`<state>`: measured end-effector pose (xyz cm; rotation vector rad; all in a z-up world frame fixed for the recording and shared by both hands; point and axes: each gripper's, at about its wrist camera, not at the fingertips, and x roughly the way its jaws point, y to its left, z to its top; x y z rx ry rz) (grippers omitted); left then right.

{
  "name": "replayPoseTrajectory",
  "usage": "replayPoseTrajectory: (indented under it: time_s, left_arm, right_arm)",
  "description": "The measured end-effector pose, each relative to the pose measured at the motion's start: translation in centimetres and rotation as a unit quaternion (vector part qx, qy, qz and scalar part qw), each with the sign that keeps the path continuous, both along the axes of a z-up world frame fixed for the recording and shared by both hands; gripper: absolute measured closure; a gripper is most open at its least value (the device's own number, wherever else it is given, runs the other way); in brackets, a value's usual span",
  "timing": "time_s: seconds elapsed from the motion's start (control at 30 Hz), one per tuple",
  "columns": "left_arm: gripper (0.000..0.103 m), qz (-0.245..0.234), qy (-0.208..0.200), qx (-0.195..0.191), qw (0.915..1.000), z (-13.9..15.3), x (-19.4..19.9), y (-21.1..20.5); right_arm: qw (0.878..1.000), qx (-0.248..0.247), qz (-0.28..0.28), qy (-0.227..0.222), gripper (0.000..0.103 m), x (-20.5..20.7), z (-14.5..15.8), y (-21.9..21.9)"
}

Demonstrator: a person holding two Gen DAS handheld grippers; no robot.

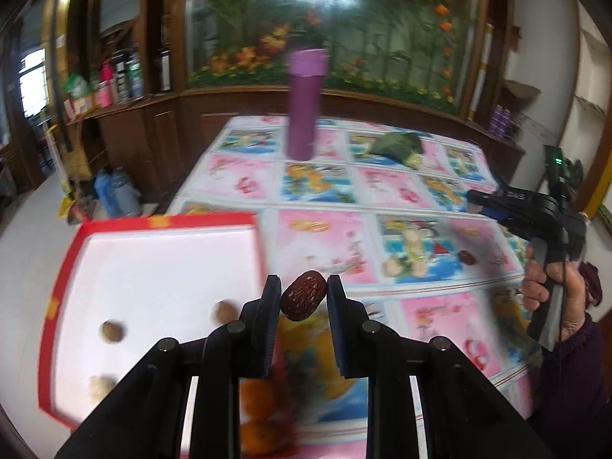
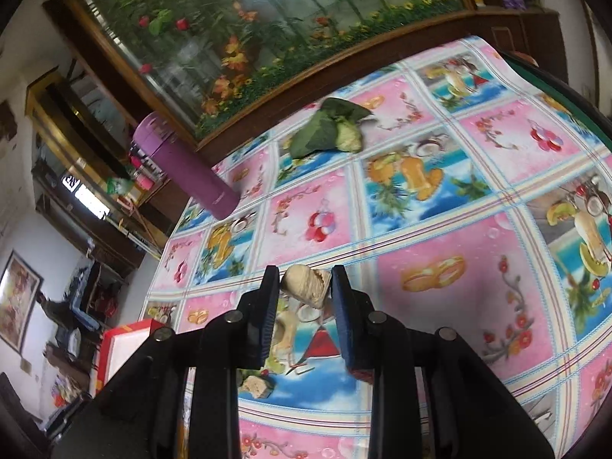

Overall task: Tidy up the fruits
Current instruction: 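Grasp a beige cube with the right tool while the left tool grasps a dark red date, then carry the beige cube and date into the tray and open both tools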

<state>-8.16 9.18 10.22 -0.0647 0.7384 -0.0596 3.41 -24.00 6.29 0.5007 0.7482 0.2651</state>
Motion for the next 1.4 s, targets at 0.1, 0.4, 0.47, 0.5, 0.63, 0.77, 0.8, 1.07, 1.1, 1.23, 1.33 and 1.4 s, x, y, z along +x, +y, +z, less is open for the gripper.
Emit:
replayPoseTrajectory:
  time_s: [0.1, 0.4, 0.47, 0.5, 0.63, 0.77, 0.8, 1.07, 1.1, 1.23, 1.33, 1.4]
  left_arm:
    - [0.08, 0.033, 0.006, -0.005, 0.9994, -0.7, -1.0, 2.8]
    - [0.08, 0.114, 0.004, -0.009, 0.9934, -1.5, -3.4, 9.4]
    - [0.08, 0.124, 0.003, -0.012, 0.9923, -1.6, -3.6, 10.4]
    - [0.08, 0.127, 0.003, -0.012, 0.9919, -1.7, -3.6, 10.8]
    - [0.08, 0.143, 0.006, -0.018, 0.9895, -2.3, -3.7, 12.5]
    - [0.08, 0.157, 0.011, -0.014, 0.9874, -3.0, -3.9, 14.0]
    - [0.08, 0.161, 0.012, -0.011, 0.9868, -3.1, -4.0, 14.3]
    - [0.08, 0.187, 0.022, 0.0, 0.9821, -4.4, -4.5, 16.5]
    - [0.08, 0.186, 0.023, -0.002, 0.9823, -4.6, -4.5, 16.6]
    - [0.08, 0.184, 0.023, 0.003, 0.9827, -4.9, -4.5, 17.1]
    - [0.08, 0.189, 0.028, 0.003, 0.9815, -5.0, -3.8, 17.8]
    - [0.079, 0.192, 0.035, 0.009, 0.9808, -5.2, -3.3, 18.1]
  right_arm:
    - [0.999, -0.024, 0.01, -0.021, 0.074, -0.8, 0.2, 1.8]
    - [0.996, -0.025, 0.083, -0.013, 0.073, -2.4, -1.1, 7.9]
    - [0.993, -0.033, 0.11, -0.006, 0.073, -2.8, -1.3, 10.4]
    - [0.992, -0.034, 0.12, -0.006, 0.073, -3.1, -1.4, 11.5]
    - [0.984, -0.02, 0.176, -0.011, 0.073, -4.6, -0.8, 16.8]
    - [0.968, -0.022, 0.248, -0.034, 0.073, -6.9, 0.3, 23.1]
    - [0.964, -0.027, 0.262, -0.038, 0.073, -7.4, 0.4, 24.3]
    - [0.932, -0.107, 0.346, -0.022, 0.073, -9.5, -1.4, 33.2]
    - [0.929, -0.111, 0.352, -0.018, 0.073, -9.5, -1.6, 33.6]
    - [0.92, -0.145, 0.363, -0.003, 0.073, -10.0, -2.3, 35.1]
    - [0.912, -0.166, 0.375, 0.01, 0.073, -10.4, -2.6, 36.0]
    - [0.907, -0.177, 0.381, 0.015, 0.073, -11.0, -2.8, 36.6]
